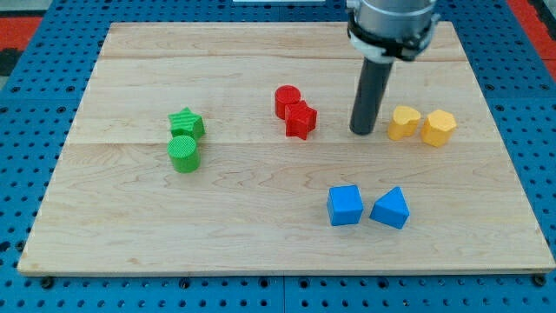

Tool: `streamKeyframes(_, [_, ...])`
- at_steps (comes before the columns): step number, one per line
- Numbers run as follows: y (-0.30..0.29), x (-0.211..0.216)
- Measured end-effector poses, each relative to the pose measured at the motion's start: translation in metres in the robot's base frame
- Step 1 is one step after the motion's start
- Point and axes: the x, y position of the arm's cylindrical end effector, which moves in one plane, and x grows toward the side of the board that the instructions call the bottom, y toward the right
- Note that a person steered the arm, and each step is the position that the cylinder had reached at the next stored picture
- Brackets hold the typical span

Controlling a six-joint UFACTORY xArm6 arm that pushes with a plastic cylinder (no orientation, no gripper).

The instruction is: Separate the red blocks from each other

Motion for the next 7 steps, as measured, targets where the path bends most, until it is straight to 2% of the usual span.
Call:
streamKeyframes(1, [-0.014,-0.016])
streamKeyframes(2, [-0.027,0.009])
streamKeyframes(4, [-0.066,0.019])
streamKeyframes(6, [-0.069,-0.018])
streamKeyframes(7, [-0.094,-0.010])
